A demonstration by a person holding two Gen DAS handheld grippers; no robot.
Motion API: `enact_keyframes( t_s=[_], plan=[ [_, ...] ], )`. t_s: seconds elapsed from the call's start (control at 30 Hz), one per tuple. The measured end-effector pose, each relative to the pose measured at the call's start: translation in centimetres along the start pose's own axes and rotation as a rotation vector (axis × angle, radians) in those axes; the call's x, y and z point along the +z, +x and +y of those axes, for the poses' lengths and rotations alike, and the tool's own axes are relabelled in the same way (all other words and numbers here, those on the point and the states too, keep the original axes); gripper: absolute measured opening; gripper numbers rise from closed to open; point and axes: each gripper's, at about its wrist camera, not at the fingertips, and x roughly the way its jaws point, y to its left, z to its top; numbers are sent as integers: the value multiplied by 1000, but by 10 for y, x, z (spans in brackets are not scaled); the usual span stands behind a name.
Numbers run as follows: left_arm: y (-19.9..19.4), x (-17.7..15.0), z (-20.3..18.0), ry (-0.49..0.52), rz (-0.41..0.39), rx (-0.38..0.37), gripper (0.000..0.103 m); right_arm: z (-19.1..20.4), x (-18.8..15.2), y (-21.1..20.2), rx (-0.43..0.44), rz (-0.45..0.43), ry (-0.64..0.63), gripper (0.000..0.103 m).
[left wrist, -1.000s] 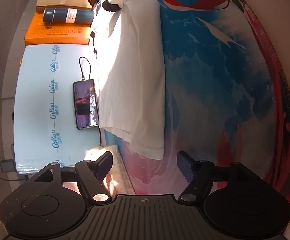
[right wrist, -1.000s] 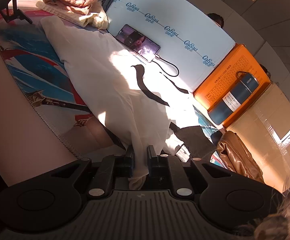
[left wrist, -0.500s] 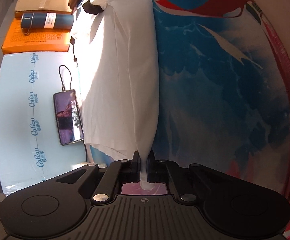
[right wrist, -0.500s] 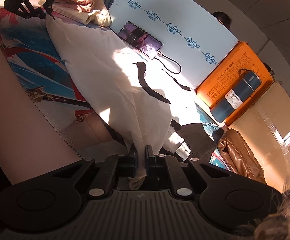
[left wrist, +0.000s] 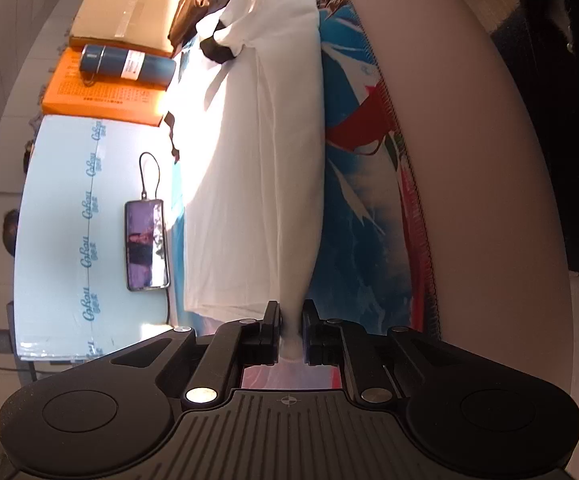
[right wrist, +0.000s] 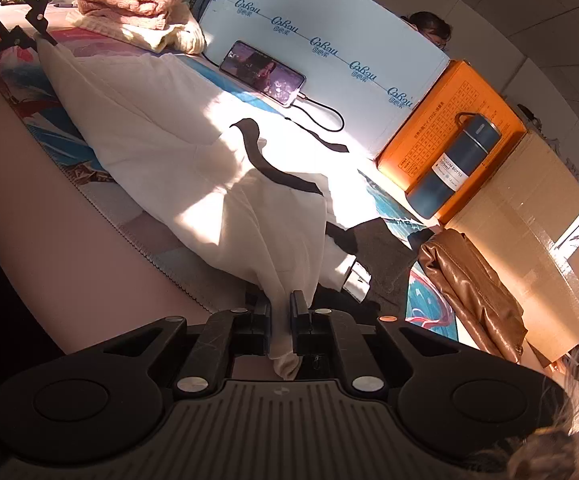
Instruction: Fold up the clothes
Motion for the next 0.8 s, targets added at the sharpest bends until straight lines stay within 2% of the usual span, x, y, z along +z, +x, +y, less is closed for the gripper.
enact_keyframes(
  t_s=[0.03, 0.1, 0.17, 0.2, 0.27, 0.3, 0.37, 0.43, 0.53, 0.67, 0.73, 0.8],
  plan=[
    [-1, -7, 1, -29, 21, 6, 42, 0, -2, 0, -5, 3, 2, 22],
    [-4, -21, 5, -92, 58, 23, 66, -2, -5, -7, -24, -7, 18, 34],
    [-10, -33, 18, -205, 52, 41, 68, -12, -5, -17, -6, -61, 71, 54],
    [-13, -39, 29, -291, 11, 58, 68, -17, -5, -22, 4, -90, 100, 56],
    [-17, -49, 51, -476, -129, 123, 79, -33, -1, -27, 31, -180, 191, 67],
    [-16, -52, 61, -568, -200, 160, 86, -40, 1, -27, 41, -218, 228, 69],
    [-1, -49, 79, -693, -287, 184, 87, -59, 6, -16, 67, -280, 301, 74],
    [17, -42, 94, -789, -353, 190, 87, -75, 16, 1, 84, -295, 338, 76],
    [57, -24, 119, -881, -359, 163, 87, -98, 34, 25, 99, -310, 355, 77],
    [99, -21, 158, -1063, -380, 82, 87, -137, 63, 59, 145, -372, 483, 90],
    [118, -20, 171, -1120, -361, 54, 87, -161, 81, 87, 198, -351, 560, 90],
    [139, -17, 178, -1125, -325, 11, 87, -181, 96, 121, 263, -287, 613, 90]
  ],
)
